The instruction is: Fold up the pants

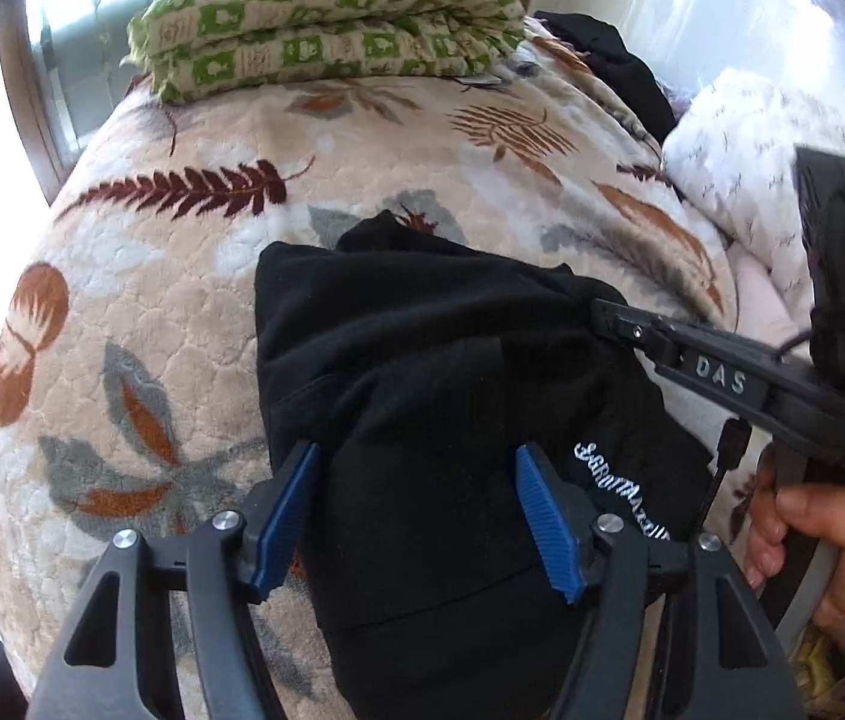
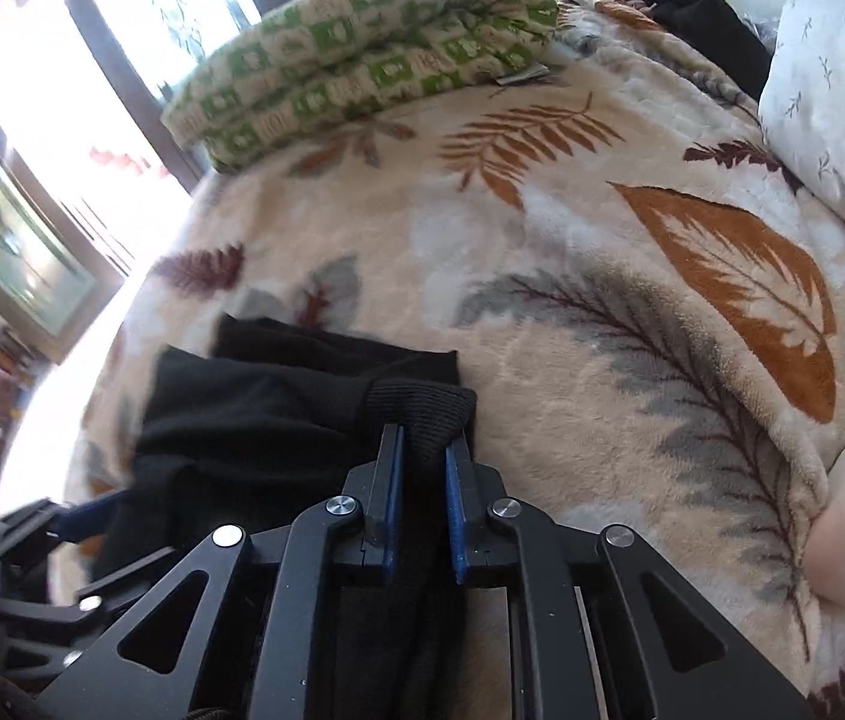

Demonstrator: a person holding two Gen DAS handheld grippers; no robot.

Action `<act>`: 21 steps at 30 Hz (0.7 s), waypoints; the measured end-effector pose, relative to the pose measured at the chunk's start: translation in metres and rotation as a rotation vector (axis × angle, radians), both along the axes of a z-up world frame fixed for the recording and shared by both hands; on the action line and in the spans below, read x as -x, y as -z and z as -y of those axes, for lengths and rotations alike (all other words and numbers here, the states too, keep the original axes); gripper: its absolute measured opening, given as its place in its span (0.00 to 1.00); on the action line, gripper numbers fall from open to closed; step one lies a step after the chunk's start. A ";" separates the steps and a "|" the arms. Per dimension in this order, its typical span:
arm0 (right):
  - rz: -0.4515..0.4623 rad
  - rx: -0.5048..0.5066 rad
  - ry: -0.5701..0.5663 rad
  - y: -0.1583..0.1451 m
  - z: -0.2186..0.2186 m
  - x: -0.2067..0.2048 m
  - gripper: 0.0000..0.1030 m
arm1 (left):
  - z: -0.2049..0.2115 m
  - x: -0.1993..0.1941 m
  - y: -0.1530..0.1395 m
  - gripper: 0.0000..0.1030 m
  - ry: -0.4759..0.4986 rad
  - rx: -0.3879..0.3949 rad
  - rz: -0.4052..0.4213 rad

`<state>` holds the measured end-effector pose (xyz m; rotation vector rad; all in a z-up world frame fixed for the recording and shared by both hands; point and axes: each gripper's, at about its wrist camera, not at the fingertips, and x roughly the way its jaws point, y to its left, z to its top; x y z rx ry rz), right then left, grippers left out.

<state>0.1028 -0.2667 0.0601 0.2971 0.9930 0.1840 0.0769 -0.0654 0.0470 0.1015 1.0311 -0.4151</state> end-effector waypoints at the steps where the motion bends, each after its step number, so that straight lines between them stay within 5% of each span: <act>1: -0.001 -0.005 0.000 0.000 0.001 0.000 0.11 | 0.001 0.002 -0.001 0.67 0.006 -0.011 0.009; 4: -0.005 -0.027 -0.026 -0.006 0.004 0.000 0.15 | -0.005 0.001 -0.008 0.67 -0.009 0.025 -0.001; 9: 0.021 -0.126 -0.046 -0.029 0.023 0.021 0.39 | -0.039 -0.002 -0.029 0.77 -0.099 0.190 -0.032; 11: 0.015 -0.157 -0.054 -0.033 0.026 0.034 0.58 | -0.049 -0.005 -0.029 0.81 -0.123 0.208 -0.056; 21: -0.146 -0.304 -0.031 0.001 0.023 0.058 0.60 | -0.062 -0.009 0.003 0.81 -0.166 0.257 -0.193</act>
